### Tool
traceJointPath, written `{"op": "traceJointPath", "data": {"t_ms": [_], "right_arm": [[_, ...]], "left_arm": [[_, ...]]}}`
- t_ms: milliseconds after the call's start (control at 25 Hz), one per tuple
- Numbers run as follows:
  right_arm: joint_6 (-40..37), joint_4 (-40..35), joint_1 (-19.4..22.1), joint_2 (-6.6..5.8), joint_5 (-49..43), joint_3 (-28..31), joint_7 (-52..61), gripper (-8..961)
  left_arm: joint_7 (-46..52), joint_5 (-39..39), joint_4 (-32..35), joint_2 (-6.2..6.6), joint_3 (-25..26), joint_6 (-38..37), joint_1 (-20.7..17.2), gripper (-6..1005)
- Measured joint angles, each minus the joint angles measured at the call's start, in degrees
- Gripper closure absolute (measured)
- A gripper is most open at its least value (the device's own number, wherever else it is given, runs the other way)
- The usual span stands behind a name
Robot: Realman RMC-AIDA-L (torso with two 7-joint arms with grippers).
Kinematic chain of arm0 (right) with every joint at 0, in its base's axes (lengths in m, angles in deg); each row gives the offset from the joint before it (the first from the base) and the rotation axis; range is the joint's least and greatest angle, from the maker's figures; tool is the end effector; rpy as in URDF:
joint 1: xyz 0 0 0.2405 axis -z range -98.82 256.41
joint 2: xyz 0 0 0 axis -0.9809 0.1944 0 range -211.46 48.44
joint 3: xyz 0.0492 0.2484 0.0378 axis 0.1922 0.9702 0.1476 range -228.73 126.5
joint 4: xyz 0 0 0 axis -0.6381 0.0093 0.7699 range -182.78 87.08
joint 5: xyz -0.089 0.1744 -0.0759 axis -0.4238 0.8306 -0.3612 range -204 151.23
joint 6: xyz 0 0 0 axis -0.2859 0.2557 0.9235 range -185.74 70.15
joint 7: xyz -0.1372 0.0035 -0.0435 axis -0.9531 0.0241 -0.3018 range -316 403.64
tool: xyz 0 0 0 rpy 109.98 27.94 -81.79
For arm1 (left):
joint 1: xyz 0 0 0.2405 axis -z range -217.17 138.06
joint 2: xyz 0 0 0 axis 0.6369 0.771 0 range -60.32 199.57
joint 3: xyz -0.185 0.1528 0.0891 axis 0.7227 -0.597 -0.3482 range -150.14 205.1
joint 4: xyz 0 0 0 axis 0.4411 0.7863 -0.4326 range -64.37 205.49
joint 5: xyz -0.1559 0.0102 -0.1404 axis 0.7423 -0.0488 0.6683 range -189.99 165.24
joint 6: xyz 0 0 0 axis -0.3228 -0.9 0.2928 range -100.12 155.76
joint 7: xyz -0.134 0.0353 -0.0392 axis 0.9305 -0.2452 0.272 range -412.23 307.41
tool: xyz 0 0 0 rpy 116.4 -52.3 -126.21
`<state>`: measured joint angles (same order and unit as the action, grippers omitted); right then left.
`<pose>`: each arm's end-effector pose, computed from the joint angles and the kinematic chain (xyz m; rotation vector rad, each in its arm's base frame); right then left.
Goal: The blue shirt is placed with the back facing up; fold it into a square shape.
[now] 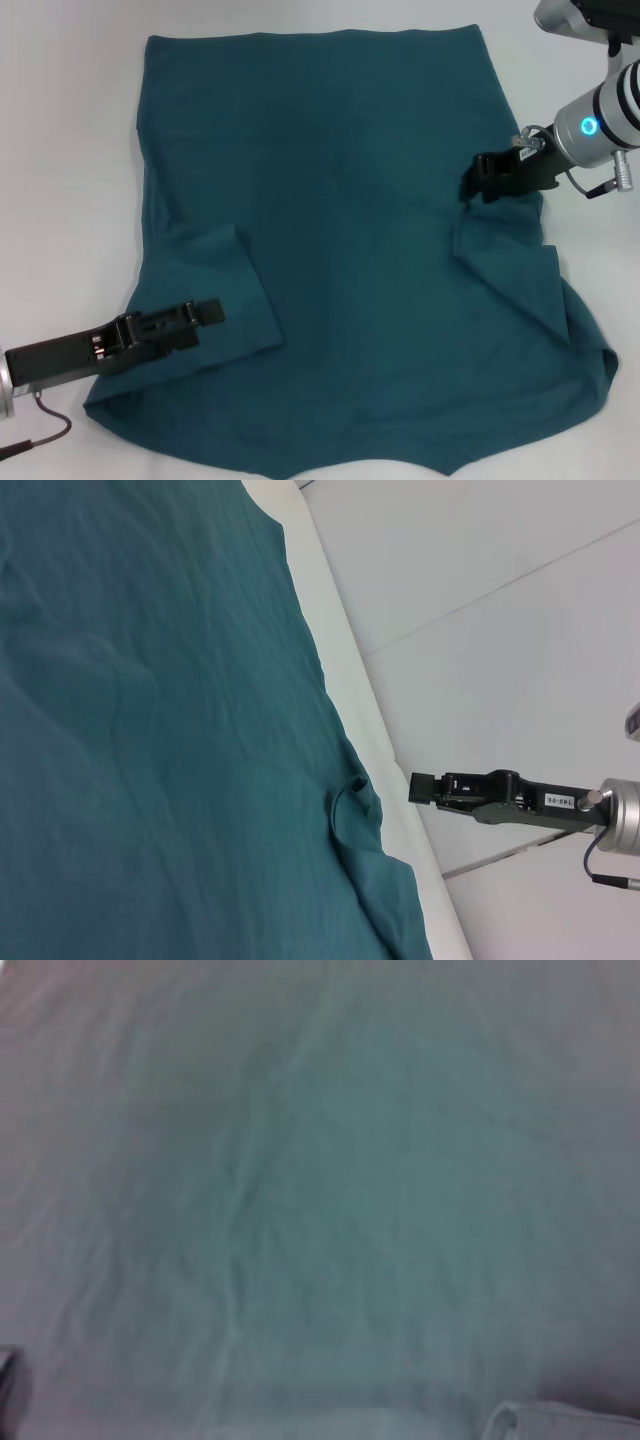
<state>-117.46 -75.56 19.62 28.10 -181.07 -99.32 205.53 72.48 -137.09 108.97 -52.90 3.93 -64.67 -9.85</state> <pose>0.2155 0.4769 0.0358 -1.9790 1.5721 -0.0242 -0.2803 0.3134 -0.0020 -2.2579 -1.8578 -0.9300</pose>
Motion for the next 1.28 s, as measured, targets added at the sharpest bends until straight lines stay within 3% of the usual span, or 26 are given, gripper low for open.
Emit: {"op": "traceJointPath", "data": {"t_ms": [120,320,560,760,1000,1280], "right_arm": [[-1.1,-0.3,0.2,-0.12,1.1,-0.4,-1.6,771],[-5.3,-2.9,1.4,-1.43,-2.5,-1.2,-1.6,528],[-13.3,-11.0,6.3,-2.27,-3.7,-0.9,-2.3,307],[-13.9,-10.9,8.9,-1.67,-3.2,-0.7,-3.9,230],[-9.5,-8.0,9.8,0.36,-2.1,-0.8,-4.8,234],[-9.2,-6.6,9.8,1.04,5.2,-0.6,-7.7,233]], "left_arm": [[0.0,0.0,0.0,0.00,0.0,0.0,0.0,94],[0.0,0.0,0.0,0.00,0.0,0.0,0.1,92],[0.0,0.0,0.0,0.00,0.1,0.0,-0.1,94],[0.0,0.0,0.0,0.01,0.1,0.1,0.0,94],[0.1,0.1,0.0,0.01,0.1,0.6,0.2,93],[0.2,0.1,-0.1,0.01,0.1,0.6,0.2,93]]}}
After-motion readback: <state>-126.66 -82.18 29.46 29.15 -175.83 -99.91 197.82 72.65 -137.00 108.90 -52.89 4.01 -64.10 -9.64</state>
